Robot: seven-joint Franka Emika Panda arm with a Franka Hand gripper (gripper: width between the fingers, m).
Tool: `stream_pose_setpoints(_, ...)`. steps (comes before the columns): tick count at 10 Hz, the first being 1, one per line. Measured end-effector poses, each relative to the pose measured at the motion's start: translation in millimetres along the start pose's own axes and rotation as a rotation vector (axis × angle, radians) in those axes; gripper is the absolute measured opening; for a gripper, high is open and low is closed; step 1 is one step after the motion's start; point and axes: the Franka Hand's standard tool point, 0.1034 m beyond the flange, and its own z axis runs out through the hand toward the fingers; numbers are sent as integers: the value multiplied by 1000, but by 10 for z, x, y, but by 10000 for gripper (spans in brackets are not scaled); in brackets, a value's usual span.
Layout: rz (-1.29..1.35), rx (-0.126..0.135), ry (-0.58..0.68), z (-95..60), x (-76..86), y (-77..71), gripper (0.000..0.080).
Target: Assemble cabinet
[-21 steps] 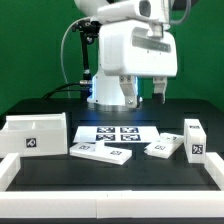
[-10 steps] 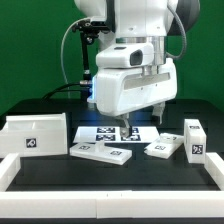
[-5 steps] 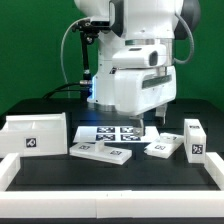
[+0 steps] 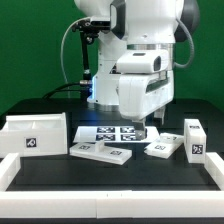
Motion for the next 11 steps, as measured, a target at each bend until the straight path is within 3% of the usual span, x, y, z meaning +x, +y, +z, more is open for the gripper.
stream_pose_setpoints(1,28,31,-32,6,23,-127,798)
stream_pose_setpoints(2,41,39,-37,42,44,-235,798)
stream_pose_setpoints(6,24,38,-34,59,32,-232,798)
stream_pose_setpoints(9,12,41,-11,252,-84,-468,798)
stream_pose_setpoints(11,11,37,-10,230,-63,-435,798)
